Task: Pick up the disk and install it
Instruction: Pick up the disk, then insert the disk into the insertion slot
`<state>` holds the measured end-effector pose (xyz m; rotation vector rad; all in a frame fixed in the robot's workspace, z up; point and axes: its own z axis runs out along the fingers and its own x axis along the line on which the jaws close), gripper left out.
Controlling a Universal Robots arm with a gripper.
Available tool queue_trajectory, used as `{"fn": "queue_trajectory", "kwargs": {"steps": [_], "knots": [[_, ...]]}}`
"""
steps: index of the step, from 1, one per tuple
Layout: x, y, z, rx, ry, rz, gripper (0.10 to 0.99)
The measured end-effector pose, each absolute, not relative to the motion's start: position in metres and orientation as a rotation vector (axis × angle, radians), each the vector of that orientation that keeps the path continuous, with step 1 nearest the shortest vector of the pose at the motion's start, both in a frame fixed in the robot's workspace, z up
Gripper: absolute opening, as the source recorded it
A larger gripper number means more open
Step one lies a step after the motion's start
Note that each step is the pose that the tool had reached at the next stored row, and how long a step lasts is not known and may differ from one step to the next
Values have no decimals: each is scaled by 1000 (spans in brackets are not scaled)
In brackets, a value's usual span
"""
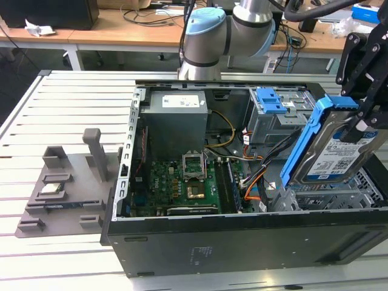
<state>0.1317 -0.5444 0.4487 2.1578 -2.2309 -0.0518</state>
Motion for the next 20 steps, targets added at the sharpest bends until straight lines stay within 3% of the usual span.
{"fn": "queue_trajectory", "kwargs": {"steps": [20], "knots": [[142, -544, 441, 2136, -2250, -52, 361]]}}
